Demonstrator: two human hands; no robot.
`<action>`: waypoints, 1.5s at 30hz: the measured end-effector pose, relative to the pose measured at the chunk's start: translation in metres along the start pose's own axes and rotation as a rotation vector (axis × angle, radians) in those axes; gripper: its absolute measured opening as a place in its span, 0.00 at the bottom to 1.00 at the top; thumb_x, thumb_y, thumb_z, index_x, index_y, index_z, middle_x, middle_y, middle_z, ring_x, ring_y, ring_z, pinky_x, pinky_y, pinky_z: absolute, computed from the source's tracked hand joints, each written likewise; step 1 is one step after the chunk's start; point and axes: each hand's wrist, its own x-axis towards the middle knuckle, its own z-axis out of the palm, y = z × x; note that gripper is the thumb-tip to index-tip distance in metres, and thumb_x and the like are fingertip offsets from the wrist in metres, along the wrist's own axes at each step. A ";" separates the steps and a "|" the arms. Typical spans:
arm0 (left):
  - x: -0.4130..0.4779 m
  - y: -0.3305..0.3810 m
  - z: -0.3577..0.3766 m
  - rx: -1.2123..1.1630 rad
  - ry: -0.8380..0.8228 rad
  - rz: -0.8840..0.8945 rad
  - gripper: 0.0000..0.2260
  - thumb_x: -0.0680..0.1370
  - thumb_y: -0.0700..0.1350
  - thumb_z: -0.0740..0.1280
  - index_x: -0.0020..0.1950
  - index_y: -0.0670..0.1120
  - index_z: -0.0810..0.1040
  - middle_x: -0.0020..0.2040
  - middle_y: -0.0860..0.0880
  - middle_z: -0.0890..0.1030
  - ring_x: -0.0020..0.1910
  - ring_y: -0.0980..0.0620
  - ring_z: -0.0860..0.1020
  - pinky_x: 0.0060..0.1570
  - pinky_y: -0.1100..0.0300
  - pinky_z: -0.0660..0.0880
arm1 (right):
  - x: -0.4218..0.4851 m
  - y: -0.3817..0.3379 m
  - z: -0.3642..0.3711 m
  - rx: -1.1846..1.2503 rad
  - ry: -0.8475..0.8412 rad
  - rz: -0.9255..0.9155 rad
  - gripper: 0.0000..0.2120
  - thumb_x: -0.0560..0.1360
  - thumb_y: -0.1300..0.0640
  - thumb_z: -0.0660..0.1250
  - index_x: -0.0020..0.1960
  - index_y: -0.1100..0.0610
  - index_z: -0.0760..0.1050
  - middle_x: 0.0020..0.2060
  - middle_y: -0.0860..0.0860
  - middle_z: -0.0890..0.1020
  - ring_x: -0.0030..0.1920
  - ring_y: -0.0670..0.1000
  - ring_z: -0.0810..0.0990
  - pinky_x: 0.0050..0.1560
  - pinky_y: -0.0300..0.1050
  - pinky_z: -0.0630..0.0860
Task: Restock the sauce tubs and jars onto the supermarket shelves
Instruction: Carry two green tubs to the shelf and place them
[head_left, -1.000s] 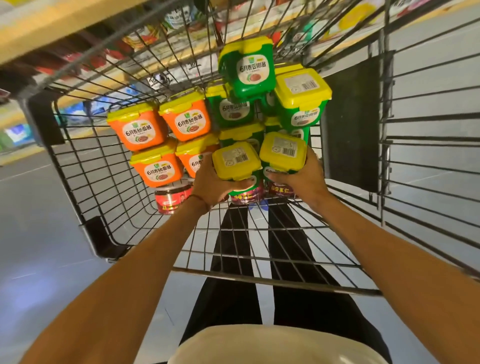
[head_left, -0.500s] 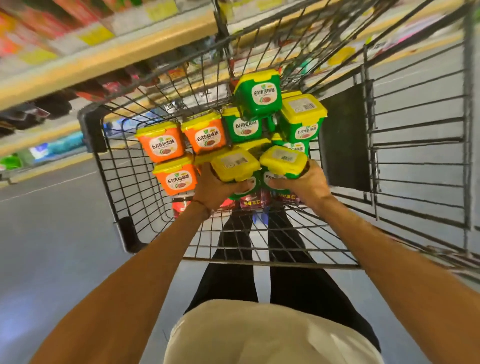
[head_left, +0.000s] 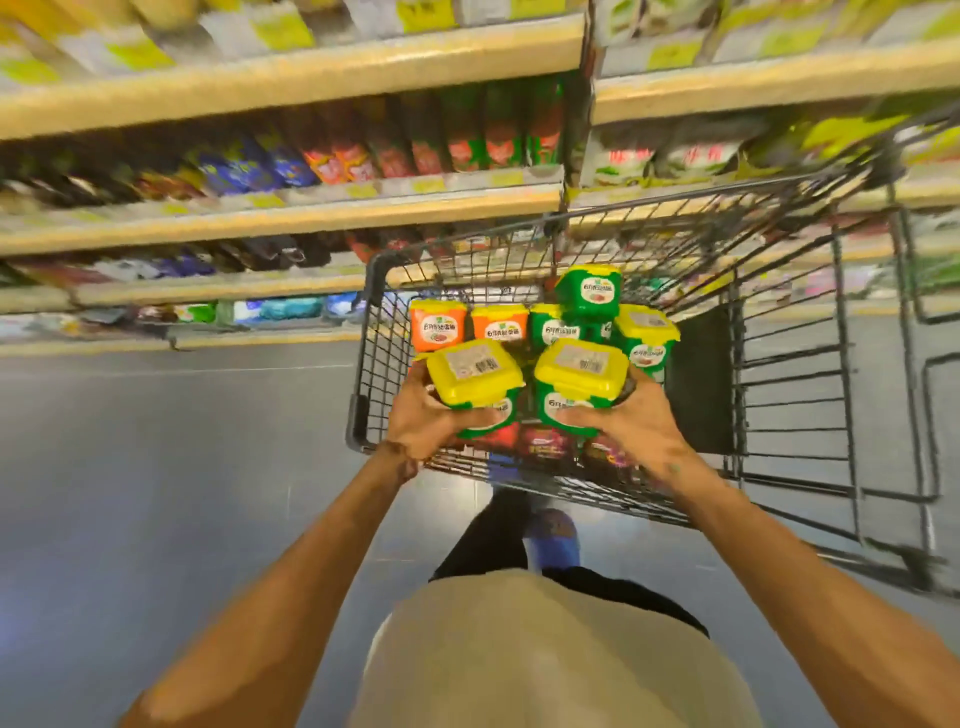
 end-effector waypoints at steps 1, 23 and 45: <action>-0.014 0.003 -0.006 -0.038 0.039 0.009 0.36 0.60 0.37 0.85 0.63 0.46 0.72 0.53 0.55 0.82 0.49 0.64 0.81 0.43 0.75 0.75 | -0.006 -0.007 0.003 -0.023 -0.029 -0.034 0.41 0.51 0.47 0.87 0.61 0.55 0.80 0.51 0.46 0.88 0.53 0.46 0.87 0.59 0.48 0.82; -0.222 -0.027 -0.220 -0.384 0.639 0.215 0.42 0.56 0.57 0.81 0.68 0.49 0.76 0.58 0.53 0.84 0.55 0.57 0.84 0.51 0.65 0.80 | -0.115 -0.154 0.243 -0.111 -0.490 -0.429 0.37 0.60 0.57 0.85 0.66 0.57 0.77 0.56 0.51 0.87 0.56 0.51 0.86 0.58 0.49 0.82; -0.193 -0.109 -0.658 -0.469 0.829 0.265 0.32 0.67 0.36 0.80 0.69 0.39 0.74 0.55 0.51 0.83 0.46 0.66 0.83 0.43 0.72 0.77 | -0.139 -0.275 0.704 -0.163 -0.539 -0.629 0.42 0.56 0.52 0.87 0.67 0.54 0.76 0.58 0.46 0.86 0.59 0.46 0.84 0.65 0.53 0.79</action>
